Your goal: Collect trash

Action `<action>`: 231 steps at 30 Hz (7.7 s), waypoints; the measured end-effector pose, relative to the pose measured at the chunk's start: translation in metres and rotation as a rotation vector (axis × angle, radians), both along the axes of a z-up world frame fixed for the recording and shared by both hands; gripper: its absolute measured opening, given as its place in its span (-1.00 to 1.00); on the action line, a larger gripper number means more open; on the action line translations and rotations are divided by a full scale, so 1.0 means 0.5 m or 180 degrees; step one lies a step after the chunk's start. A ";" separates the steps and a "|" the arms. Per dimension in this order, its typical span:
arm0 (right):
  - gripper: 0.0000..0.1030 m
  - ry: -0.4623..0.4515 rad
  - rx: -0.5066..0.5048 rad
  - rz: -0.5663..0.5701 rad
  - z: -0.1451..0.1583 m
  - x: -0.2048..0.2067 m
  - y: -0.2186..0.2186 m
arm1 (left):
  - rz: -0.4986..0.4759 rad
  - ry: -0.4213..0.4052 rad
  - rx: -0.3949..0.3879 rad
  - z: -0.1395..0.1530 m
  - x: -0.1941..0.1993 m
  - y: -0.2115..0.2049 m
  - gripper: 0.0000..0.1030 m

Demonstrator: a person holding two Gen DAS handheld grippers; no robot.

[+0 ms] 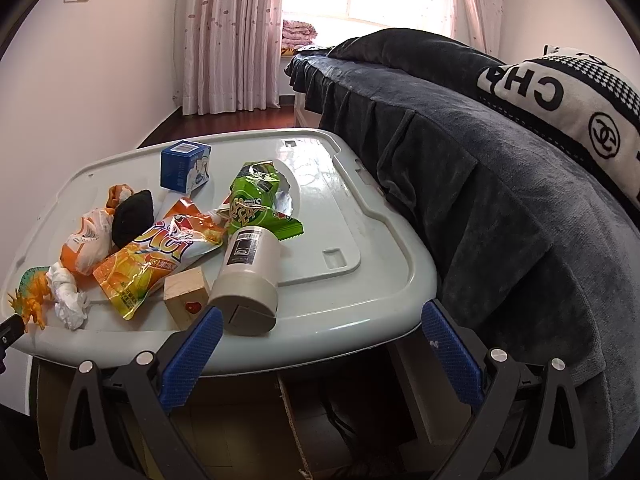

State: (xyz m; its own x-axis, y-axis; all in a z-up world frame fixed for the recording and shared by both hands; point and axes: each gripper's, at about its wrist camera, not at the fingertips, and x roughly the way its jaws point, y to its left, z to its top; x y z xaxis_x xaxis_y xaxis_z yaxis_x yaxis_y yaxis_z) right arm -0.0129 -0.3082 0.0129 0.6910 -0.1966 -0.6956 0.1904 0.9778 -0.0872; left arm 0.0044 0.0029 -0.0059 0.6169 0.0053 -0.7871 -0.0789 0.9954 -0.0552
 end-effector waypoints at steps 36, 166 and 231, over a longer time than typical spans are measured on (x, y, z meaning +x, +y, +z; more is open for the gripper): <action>0.90 0.0139 0.0368 -0.0089 0.015 0.089 0.005 | 0.0075 -0.0010 0.0002 -0.006 0.009 0.002 0.88; -0.09 0.0856 0.0908 0.1481 -0.083 -0.175 0.151 | -0.0420 0.0722 -0.0084 -0.098 -0.203 -0.086 -0.23; -0.29 0.0453 0.0394 0.1033 -0.130 0.131 0.126 | -0.0286 0.0677 -0.0213 -0.123 -0.156 -0.095 0.49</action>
